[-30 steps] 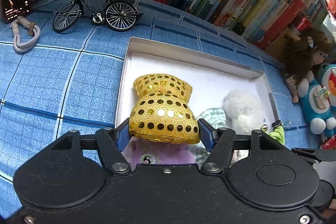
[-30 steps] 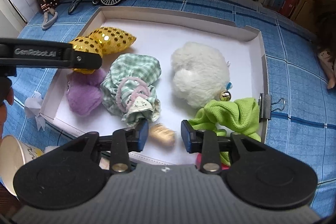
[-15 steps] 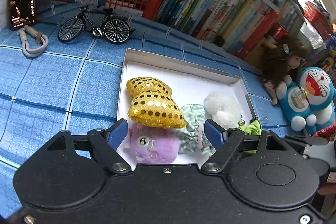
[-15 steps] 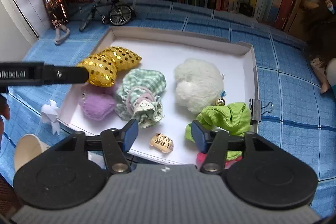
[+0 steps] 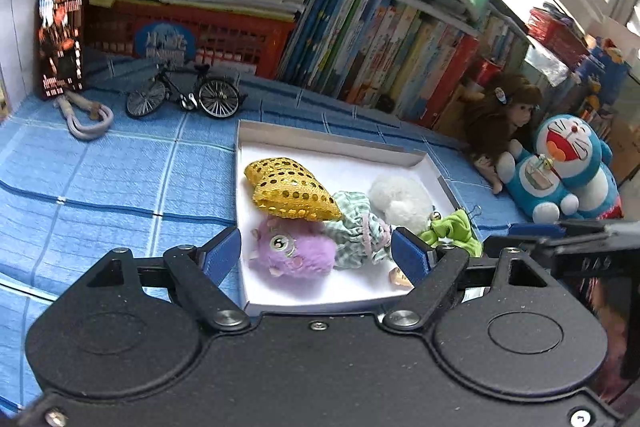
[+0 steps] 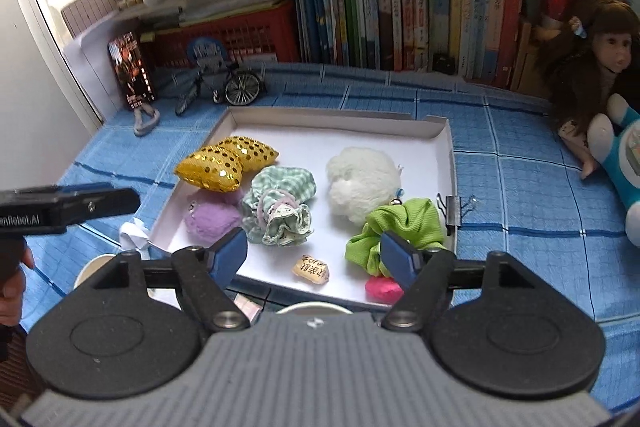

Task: Organize soft objects
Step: 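Withdraw both grippers toward the white paper figure and blue floral pouch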

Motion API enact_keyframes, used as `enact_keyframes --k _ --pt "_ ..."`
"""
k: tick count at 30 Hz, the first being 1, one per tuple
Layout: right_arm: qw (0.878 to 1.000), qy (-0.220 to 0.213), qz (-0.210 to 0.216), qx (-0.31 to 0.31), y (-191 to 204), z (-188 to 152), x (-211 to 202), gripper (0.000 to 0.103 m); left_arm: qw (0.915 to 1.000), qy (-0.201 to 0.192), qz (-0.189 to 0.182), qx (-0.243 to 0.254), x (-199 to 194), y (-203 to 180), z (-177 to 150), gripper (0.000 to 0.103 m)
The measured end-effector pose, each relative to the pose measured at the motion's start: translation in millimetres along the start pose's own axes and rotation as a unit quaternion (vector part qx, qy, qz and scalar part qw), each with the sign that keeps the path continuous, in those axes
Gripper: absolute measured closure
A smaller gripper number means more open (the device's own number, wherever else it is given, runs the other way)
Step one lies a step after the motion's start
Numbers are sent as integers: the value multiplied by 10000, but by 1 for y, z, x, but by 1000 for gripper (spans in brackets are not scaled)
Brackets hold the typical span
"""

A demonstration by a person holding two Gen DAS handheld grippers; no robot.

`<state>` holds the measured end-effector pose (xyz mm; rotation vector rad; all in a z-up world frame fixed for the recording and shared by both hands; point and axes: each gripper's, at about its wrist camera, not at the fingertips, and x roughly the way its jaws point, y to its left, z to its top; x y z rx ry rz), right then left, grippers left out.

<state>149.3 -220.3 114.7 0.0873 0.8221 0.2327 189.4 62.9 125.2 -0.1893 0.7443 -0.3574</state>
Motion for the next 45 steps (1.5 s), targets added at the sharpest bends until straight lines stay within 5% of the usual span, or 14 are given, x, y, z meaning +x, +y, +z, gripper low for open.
enact_keyframes --k 26,30,36,45 --pt "9834 -1601 -837 145 -38 -94 -58 17 9951 -824 542 -72 -60 42 -72 22" --pt "9807 -1756 -860 87 -42 -109 -61 17 9933 -880 743 -48 -60 49 -76 28" --pt "9769 -1899 -897 -390 -38 -131 -60 17 9931 -584 683 -757 -45 75 -66 52" --pt "9751 -1669 -1101 -963 -29 -154 -45 17 9859 130 301 -1639 -4 97 -64 53"
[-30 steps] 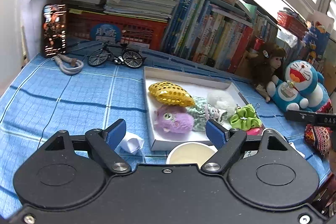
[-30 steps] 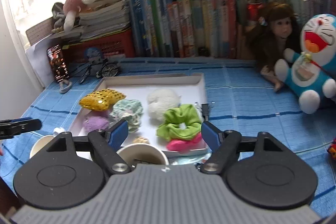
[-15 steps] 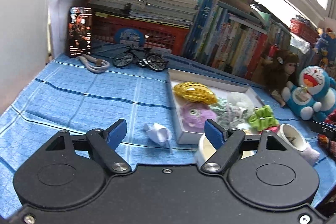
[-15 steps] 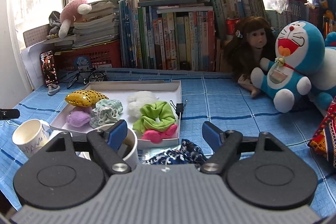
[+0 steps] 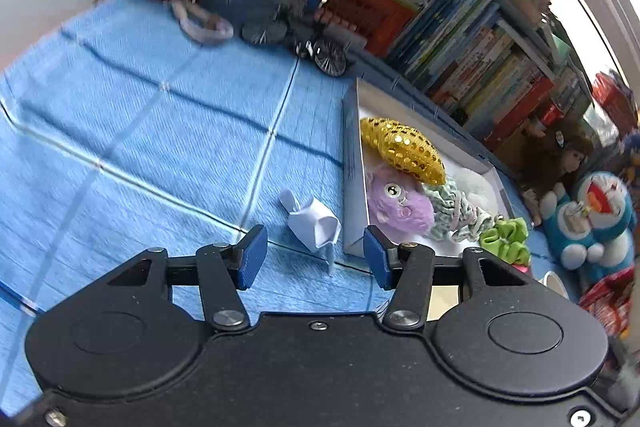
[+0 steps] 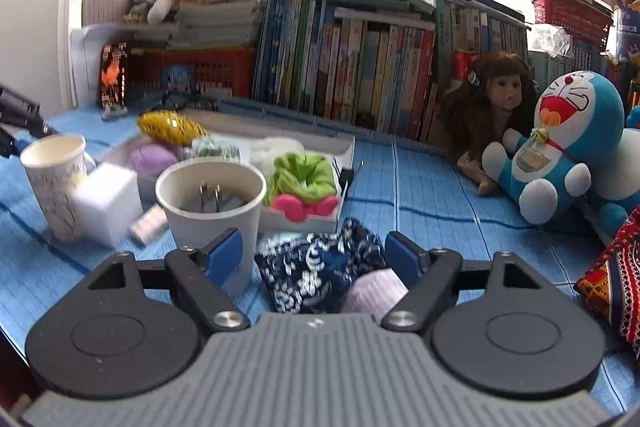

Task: Organize soft objects
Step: 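Grasp the white folded-paper figure with the left gripper while the right grasps the blue floral pouch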

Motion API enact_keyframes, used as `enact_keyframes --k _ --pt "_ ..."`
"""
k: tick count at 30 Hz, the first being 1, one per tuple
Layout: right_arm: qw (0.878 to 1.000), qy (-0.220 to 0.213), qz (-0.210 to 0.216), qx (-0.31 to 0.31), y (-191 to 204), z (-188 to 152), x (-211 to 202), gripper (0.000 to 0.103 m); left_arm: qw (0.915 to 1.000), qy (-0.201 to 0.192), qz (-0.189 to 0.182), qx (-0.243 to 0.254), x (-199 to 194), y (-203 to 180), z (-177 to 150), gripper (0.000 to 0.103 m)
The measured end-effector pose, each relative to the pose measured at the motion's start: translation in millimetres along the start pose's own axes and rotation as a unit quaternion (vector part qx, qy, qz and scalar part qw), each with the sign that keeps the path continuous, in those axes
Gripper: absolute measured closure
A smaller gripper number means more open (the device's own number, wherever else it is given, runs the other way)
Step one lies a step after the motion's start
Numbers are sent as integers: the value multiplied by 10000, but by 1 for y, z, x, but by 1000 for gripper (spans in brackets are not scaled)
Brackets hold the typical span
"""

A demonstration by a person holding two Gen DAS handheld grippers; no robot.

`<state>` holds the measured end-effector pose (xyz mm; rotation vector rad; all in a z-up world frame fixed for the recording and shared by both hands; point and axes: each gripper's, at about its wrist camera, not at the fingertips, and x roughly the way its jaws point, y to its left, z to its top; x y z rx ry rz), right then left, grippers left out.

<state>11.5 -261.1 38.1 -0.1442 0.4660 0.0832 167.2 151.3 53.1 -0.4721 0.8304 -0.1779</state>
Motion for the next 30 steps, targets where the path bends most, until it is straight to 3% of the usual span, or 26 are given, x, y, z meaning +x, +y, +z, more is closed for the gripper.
enact_keyframes --k 8,15,23,25,28,30 --pt "9962 241 -237 -808 12 -10 21 17 9991 314 51 -276 30 -2 10 47" --pt "9894 482 -24 -1370 16 -6 43 11 9978 512 76 -421 45 -3 14 46" --pt "9790 739 303 -1875 11 0 65 0 9960 594 -141 -649 53 1 16 54" --pt "9775 813 363 -1912 8 1 71 0 9961 591 -158 -635 53 1 16 55" --pt "9766 953 434 -1877 5 1 79 0 9952 632 -297 -690 53 2 17 68" --pt "9784 1062 554 -1685 3 0 81 6 9961 578 -202 -636 50 0 19 71"
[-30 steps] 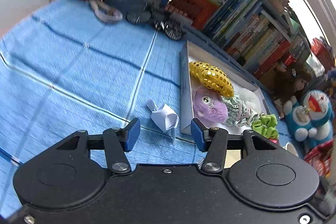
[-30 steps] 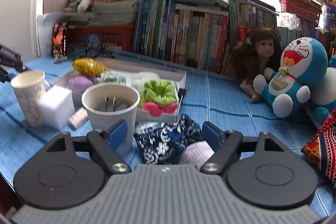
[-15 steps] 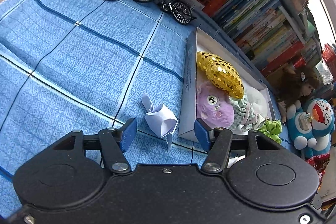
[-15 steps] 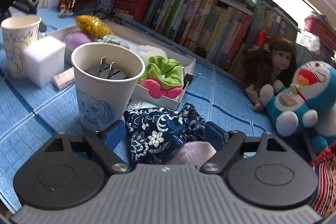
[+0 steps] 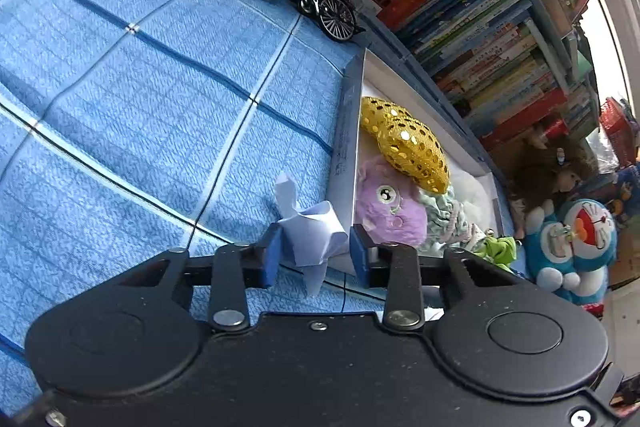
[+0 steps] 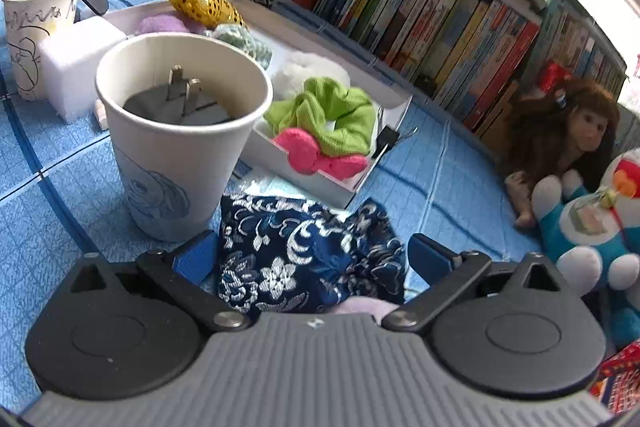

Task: Organize soft objects
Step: 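Grasp the white folded-paper figure with the left gripper while the right grasps the blue floral pouch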

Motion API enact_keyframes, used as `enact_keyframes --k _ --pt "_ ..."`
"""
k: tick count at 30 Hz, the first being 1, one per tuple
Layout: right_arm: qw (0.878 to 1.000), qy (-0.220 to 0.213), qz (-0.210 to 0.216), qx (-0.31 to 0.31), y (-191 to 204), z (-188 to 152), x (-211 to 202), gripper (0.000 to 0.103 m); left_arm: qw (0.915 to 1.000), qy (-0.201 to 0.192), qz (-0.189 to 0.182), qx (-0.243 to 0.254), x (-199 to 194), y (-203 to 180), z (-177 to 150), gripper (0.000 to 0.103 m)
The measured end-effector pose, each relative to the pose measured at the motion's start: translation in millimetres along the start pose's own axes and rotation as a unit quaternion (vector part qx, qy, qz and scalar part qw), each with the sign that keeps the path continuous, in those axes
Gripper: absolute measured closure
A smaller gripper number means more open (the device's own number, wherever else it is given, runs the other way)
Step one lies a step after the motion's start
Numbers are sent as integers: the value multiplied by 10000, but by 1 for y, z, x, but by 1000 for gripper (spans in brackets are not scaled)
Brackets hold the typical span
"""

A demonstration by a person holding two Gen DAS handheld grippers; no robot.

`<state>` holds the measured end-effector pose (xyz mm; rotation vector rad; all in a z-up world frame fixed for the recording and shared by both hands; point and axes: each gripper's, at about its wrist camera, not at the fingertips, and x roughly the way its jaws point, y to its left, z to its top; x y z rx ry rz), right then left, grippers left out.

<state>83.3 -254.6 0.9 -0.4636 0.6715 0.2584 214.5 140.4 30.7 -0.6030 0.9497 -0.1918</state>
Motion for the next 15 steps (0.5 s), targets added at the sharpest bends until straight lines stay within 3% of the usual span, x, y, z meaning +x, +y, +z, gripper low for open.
enact_keyframes --k 2,11,15 --pt "9995 -2 124 279 -3 -1 -2 17 9998 -46 104 139 -1 -3 0 72" --pt "9960 -517 -78 718 -10 -3 -32 46 9997 -160 102 161 -14 -5 1 73" --pt "9895 -895 -231 1110 -21 0 -45 50 9992 -292 54 258 -26 -10 4 73"
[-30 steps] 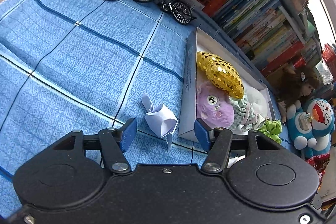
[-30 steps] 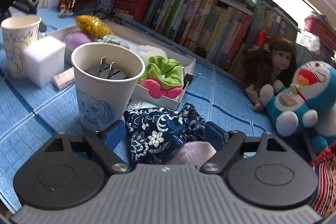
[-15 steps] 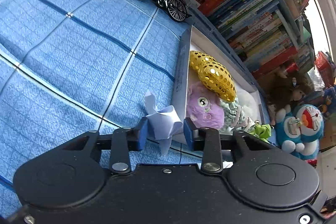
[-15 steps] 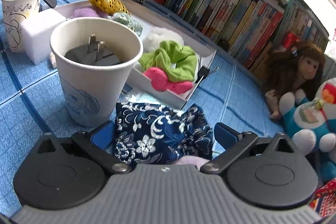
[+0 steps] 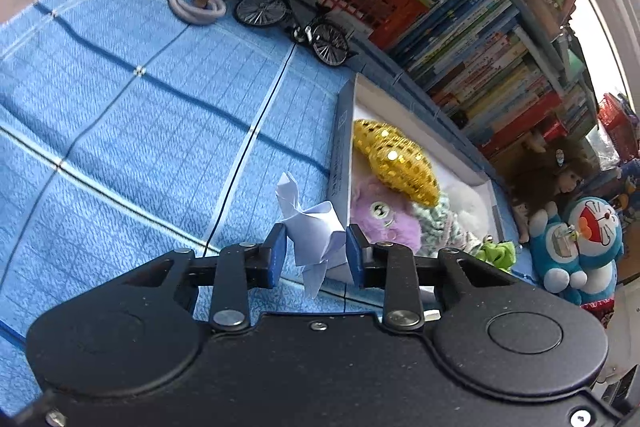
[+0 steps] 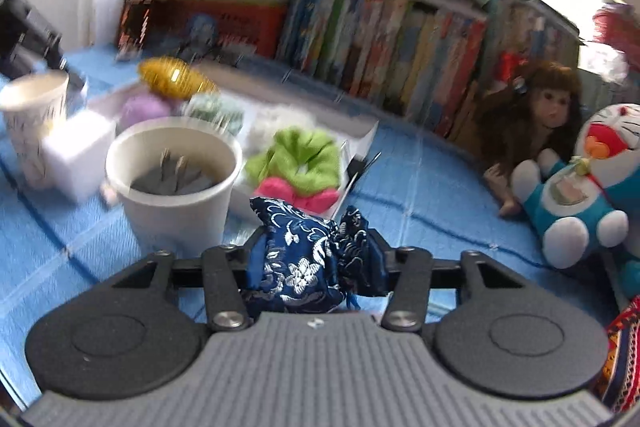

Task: Organize soft objects
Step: 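Grasp the white folded-paper figure with the left gripper while the right grasps the blue floral pouch, then lift the paper figure and floral pouch and carry both over the tray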

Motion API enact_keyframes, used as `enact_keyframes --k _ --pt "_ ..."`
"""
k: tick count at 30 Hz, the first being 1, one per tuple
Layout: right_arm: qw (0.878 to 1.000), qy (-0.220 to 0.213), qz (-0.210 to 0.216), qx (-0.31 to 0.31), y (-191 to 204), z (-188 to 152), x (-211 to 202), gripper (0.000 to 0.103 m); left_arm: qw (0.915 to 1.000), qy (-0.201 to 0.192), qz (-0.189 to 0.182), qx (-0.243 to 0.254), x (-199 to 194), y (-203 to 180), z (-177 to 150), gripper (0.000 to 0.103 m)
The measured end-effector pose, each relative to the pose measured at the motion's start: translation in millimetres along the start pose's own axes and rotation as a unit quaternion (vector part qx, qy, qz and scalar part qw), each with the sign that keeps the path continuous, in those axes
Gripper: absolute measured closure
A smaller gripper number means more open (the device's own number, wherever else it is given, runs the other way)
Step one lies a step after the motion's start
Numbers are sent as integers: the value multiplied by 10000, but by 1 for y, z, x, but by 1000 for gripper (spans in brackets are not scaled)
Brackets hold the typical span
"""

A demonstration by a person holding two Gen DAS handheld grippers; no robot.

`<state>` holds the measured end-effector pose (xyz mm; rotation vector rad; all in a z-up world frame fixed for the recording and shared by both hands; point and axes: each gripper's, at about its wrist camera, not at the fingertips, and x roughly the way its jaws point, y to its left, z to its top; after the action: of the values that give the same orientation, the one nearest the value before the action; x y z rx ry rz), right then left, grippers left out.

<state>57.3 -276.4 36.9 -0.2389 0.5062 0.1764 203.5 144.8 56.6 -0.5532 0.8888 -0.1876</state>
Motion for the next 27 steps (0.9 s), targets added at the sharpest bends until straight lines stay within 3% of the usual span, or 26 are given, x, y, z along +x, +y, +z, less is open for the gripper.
enact_keyframes --k 5,16,27 --pt "9974 -222 99 675 -19 15 -7 51 9997 -175 -36 160 -16 -11 6 73" --pt "9817 -269 244 1871 -46 50 -3 51 9957 -591 -228 680 -34 -63 19 73" --pt "9662 -179 677 2480 -46 90 24 51 9871 -266 -452 1513 -1 -151 8 73"
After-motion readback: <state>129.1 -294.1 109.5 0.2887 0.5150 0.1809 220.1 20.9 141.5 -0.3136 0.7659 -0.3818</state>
